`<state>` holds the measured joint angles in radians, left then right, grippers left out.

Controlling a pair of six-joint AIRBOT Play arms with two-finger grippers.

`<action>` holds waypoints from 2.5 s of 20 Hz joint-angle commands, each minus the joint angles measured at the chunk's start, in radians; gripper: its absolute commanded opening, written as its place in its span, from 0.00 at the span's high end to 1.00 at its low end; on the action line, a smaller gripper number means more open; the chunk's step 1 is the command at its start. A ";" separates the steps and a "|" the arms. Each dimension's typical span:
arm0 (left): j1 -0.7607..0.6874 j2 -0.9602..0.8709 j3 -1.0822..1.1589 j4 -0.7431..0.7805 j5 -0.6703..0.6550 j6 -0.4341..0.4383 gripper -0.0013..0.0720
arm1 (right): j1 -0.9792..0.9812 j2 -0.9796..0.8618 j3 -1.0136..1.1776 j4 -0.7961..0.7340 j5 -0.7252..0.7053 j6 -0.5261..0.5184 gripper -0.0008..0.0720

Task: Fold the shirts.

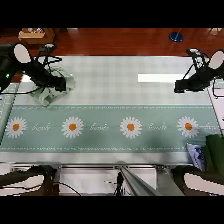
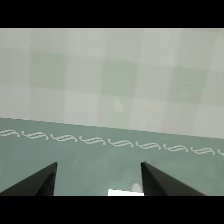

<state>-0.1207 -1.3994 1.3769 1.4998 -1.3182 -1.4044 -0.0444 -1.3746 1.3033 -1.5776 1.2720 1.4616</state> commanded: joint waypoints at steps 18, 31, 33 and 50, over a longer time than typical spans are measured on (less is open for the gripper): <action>-0.001 -0.013 0.000 -0.030 0.135 -0.015 0.06 | 0.000 0.000 0.001 0.000 -0.001 0.000 0.15; 0.144 -0.037 0.019 0.175 0.397 -0.095 0.00 | 0.000 0.000 0.001 0.001 -0.041 0.001 0.17; 0.191 -0.053 0.019 0.175 0.432 -0.117 0.00 | 0.000 0.000 0.001 0.002 -0.051 0.004 0.17; 0.205 -0.275 0.171 0.172 0.178 -0.119 0.96 | 0.000 0.000 0.001 0.001 -0.068 0.005 0.17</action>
<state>0.0921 -1.7000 1.4631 1.6714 -1.0340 -1.5227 -0.0444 -1.3746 1.3033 -1.5768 1.2076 1.4662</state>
